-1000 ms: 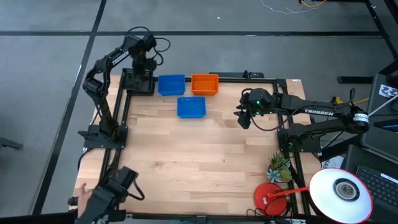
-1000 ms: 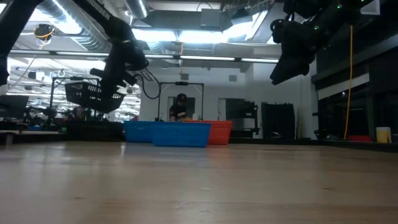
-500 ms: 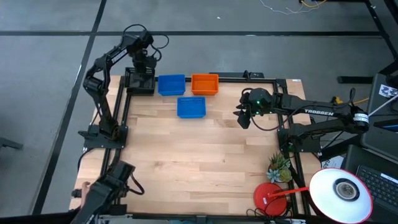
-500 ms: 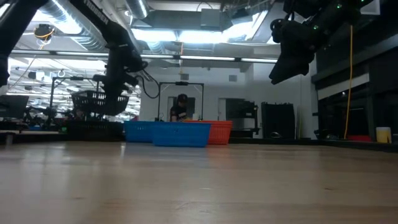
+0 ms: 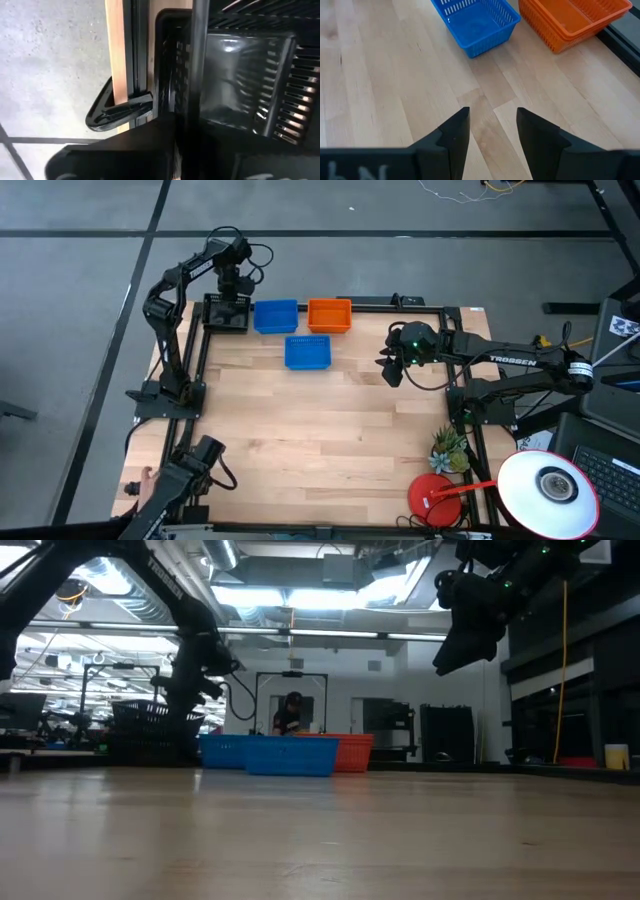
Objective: Stack baskets by color
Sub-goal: Stack the bottom black bin on the top black bin, then stack the bottom blue bin on the top blue bin
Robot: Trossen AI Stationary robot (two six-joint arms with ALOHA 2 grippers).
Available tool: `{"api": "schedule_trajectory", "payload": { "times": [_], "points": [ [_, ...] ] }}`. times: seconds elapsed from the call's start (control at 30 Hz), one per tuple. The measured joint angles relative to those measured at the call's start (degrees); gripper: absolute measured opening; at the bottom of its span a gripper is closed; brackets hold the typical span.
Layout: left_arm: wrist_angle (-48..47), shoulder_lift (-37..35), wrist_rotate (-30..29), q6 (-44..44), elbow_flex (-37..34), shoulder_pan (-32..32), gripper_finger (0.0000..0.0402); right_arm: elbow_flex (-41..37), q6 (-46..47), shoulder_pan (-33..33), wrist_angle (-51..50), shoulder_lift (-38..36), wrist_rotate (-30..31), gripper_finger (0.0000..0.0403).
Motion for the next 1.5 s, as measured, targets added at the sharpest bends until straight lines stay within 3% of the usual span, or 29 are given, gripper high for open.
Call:
{"api": "schedule_trajectory", "payload": {
  "times": [0.17,0.53,0.67,0.8,1.0,1.2,1.33,1.5],
  "points": [
    [-0.1,0.1,-5.4,-6.6,0.0,-0.6,0.0010,0.0,0.1,0.0,0.0,0.0,0.0,0.0163],
    [0.0,0.1,-3.5,-7.1,0.0,-0.7,0.0070,0.0,0.0,0.0,-0.8,0.0,-0.1,0.0163],
    [-0.3,0.1,-6.5,-9.5,0.3,-1.1,0.0078,0.0,0.0,0.0,-0.7,0.0,-0.1,0.0163],
    [-2.3,0.1,-13.0,-12.9,3.1,-2.9,0.0075,0.0,0.0,0.0,1.6,0.0,-0.1,0.0163],
    [-5.8,0.0,-13.7,-21.7,10.5,-7.2,0.0073,0.0,0.6,0.0,7.4,0.6,-0.9,0.0163],
    [-10.4,-0.3,-3.5,-40.3,16.2,-14.0,0.0073,0.0,2.8,0.0,16.6,7.7,-1.0,0.0163],
    [-22.6,-1.0,1.8,-53.1,17.7,-19.1,0.0073,2.9,-0.7,-0.6,20.5,13.1,-1.2,0.0163],
    [-22.4,-9.9,10.9,-53.6,10.9,-25.7,0.0073,13.3,-8.5,-0.9,17.0,20.5,-2.0,0.0163]
  ]
}}
